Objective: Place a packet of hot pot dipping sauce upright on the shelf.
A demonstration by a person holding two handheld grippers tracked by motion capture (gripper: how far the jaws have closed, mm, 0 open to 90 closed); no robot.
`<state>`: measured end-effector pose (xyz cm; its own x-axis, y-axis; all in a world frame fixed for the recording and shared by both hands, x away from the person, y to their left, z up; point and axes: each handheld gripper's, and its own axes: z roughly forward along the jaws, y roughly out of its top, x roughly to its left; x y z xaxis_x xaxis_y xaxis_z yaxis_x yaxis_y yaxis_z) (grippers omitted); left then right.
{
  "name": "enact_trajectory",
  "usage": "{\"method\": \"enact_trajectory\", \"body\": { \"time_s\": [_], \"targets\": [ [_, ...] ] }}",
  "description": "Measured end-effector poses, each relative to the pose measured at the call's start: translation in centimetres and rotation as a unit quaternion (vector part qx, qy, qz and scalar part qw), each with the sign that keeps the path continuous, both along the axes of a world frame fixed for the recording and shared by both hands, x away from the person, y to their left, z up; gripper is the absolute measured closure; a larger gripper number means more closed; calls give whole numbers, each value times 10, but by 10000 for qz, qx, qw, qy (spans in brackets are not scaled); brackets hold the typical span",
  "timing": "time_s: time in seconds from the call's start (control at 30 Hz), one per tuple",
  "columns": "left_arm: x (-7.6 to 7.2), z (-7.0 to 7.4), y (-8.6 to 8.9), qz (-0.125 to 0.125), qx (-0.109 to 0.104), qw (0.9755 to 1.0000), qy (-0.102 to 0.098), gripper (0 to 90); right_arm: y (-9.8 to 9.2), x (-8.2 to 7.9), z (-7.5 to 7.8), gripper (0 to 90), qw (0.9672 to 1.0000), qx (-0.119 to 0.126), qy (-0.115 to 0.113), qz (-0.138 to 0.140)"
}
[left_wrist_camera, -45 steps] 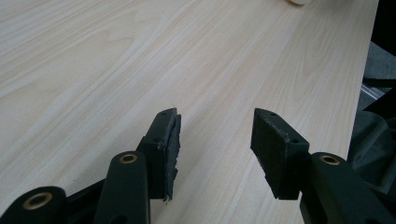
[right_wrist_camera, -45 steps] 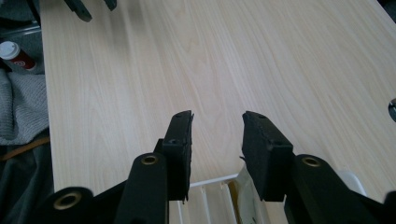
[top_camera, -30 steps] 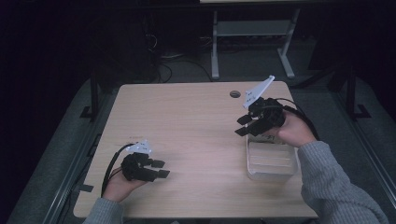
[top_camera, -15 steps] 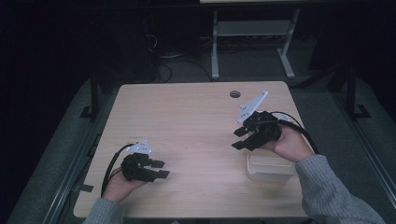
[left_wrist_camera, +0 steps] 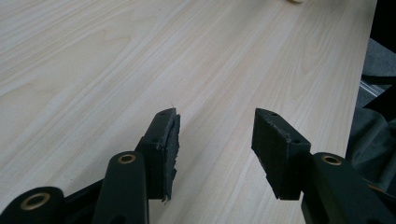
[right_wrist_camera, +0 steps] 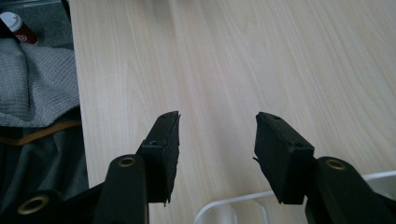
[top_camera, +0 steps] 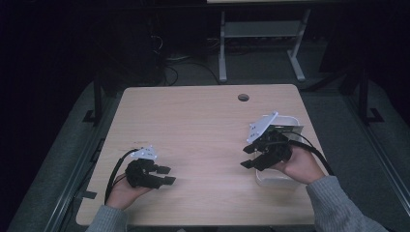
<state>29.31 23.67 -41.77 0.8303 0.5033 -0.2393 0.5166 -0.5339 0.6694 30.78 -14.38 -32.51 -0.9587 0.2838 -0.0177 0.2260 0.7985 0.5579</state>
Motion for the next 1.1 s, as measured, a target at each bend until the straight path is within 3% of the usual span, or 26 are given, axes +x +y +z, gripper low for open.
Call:
{"method": "enact_trajectory", "body": {
  "time_s": [0.33,0.5,0.93,1.1],
  "targets": [
    [0,0,1,3,3,10000,-7,504,17,-21,-24,478,9999,-45,16,123],
    [-1,1,2,8,1,10000,-17,504,26,-30,-30,474,9999,82,52,136],
    [-1,0,3,18,13,10000,-10,502,46,-43,-54,445,9995,239,149,123],
    [-1,0,3,18,15,10000,-14,502,54,-47,-64,442,9996,186,127,139]
  ]
}}
